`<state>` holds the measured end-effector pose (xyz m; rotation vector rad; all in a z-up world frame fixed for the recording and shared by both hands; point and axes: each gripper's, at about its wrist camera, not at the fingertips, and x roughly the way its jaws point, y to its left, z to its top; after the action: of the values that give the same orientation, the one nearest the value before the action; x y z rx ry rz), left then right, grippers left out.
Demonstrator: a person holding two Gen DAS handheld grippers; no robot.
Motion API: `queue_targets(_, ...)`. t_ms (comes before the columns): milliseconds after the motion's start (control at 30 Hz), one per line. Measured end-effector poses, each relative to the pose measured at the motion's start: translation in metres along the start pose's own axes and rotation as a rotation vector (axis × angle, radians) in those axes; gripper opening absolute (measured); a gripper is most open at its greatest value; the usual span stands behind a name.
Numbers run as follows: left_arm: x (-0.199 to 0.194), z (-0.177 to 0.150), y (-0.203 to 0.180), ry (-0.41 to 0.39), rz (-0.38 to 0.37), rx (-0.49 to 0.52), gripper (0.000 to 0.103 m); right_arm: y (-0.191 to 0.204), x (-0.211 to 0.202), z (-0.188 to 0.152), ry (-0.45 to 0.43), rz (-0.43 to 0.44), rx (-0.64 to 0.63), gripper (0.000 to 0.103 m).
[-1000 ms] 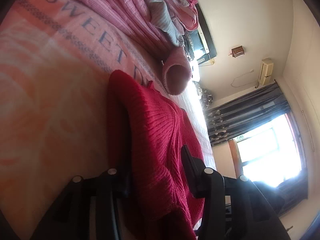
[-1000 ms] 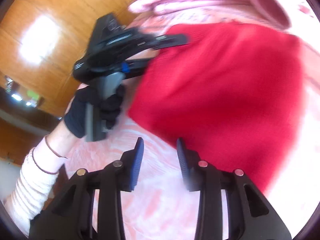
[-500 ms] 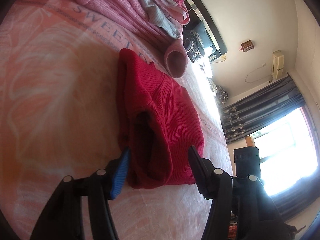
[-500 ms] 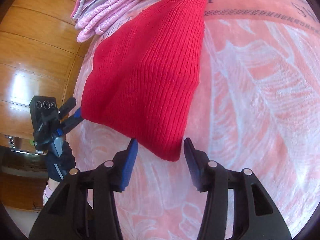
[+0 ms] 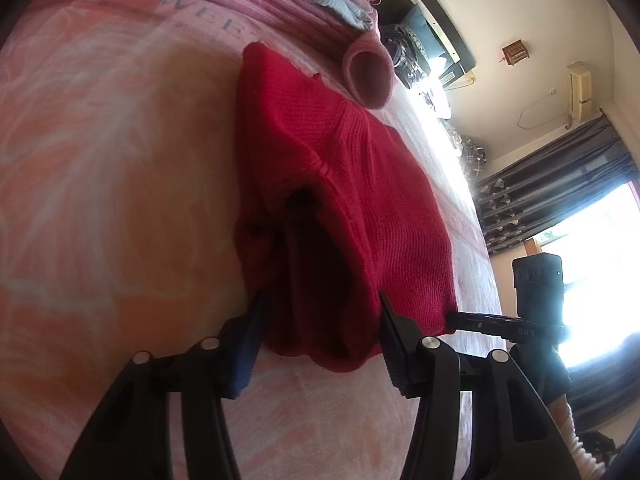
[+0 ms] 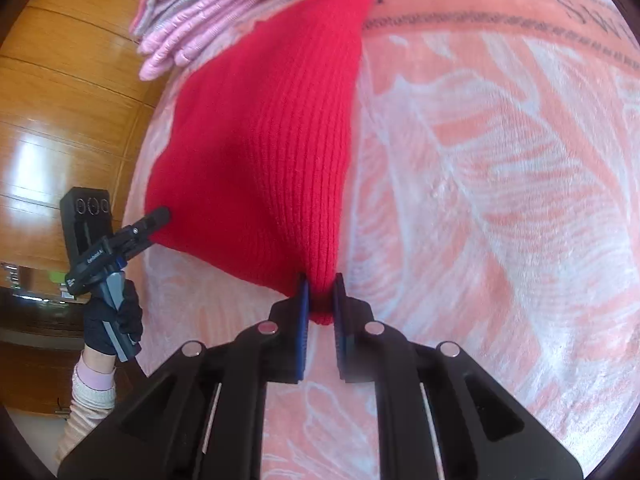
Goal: Fold small clothes
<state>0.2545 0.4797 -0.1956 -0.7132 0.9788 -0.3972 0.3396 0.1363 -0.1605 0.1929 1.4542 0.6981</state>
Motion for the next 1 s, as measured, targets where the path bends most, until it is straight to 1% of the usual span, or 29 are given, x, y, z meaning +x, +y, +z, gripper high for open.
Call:
queue_targets(33, -0.001, 0.0, 0.002, -0.002, -0.009, -0.008, 0.044, -0.002, 0.006, 0.001, -0.002, 0.006, 0.002, 0.009)
queue_targets(133, -0.006, 0.002, 0.005, 0.006, -0.043, -0.043, 0.044, 0.001, 0.007, 0.006, -0.001, 0.022, -0.014, 0.012)
queue_targets(167, -0.01, 0.003, 0.006, 0.009, -0.062, -0.059, 0.046, 0.003, 0.003, 0.007, 0.005, 0.034, -0.03, 0.017)
queue_targets(200, -0.014, 0.004, 0.006, 0.006, -0.087, -0.075, 0.047, 0.004, -0.003, 0.006, 0.004, 0.032, -0.038, 0.02)
queue_targets(267, -0.027, 0.009, 0.006, -0.03, -0.124, -0.094, 0.052, 0.007, -0.016, 0.008, -0.023, 0.04, -0.051, 0.03)
queue_targets(300, -0.032, 0.015, 0.005, -0.052, -0.129, -0.095, 0.053, 0.007, -0.023, 0.01, -0.044, 0.044, -0.056, 0.033)
queue_targets(333, -0.035, 0.022, 0.005, -0.074, -0.117, -0.093, 0.056, 0.007, -0.028, 0.013, -0.065, 0.042, -0.051, 0.037)
queue_targets(433, -0.032, 0.056, 0.008, -0.109, -0.038, -0.092, 0.063, 0.007, -0.028, 0.022, -0.084, 0.062, -0.018, 0.037)
queue_targets(467, -0.028, 0.067, 0.012, -0.118, 0.002, -0.112, 0.063, 0.008, -0.025, 0.023, -0.082, 0.061, -0.016, 0.037)
queue_targets(500, -0.024, 0.076, 0.018, -0.131, 0.016, -0.14, 0.063, 0.01, -0.021, 0.023, -0.077, 0.052, -0.022, 0.037)
queue_targets(600, -0.008, 0.098, 0.033, -0.157, -0.009, -0.224, 0.062, 0.011, -0.01, 0.024, -0.064, 0.025, -0.036, 0.037)
queue_targets(633, -0.002, 0.104, 0.034, -0.156, -0.028, -0.232, 0.06, 0.01, -0.007, 0.025, -0.059, 0.024, -0.033, 0.037)
queue_targets(700, 0.007, 0.107, 0.032, -0.151, -0.06, -0.236, 0.044, 0.007, -0.002, 0.026, -0.054, 0.027, -0.02, 0.037)
queue_targets(733, 0.01, 0.108, 0.027, -0.151, -0.076, -0.226, 0.033, 0.006, 0.0, 0.026, -0.052, 0.027, -0.018, 0.037)
queue_targets(800, 0.011, 0.11, 0.013, -0.155, -0.06, -0.165, 0.023, 0.005, 0.003, 0.026, -0.05, 0.025, -0.016, 0.037)
queue_targets(833, 0.009, 0.11, 0.006, -0.163, -0.049, -0.133, 0.013, 0.005, 0.004, 0.026, -0.049, 0.025, -0.015, 0.037)
queue_targets(867, 0.004, 0.109, 0.001, -0.181, -0.045, -0.111, 0.009, 0.006, 0.004, 0.025, -0.049, 0.024, -0.018, 0.037)
queue_targets(933, -0.008, 0.107, -0.002, -0.245, -0.034, -0.085, 0.007, 0.006, 0.002, 0.022, -0.051, 0.014, -0.032, 0.038)
queue_targets(967, -0.013, 0.108, 0.0, -0.266, -0.014, -0.071, 0.007, 0.007, 0.002, 0.021, -0.051, 0.011, -0.036, 0.038)
queue_targets(1000, -0.014, 0.108, 0.003, -0.273, 0.022, -0.064, 0.007, 0.008, 0.004, 0.022, -0.05, 0.01, -0.036, 0.038)
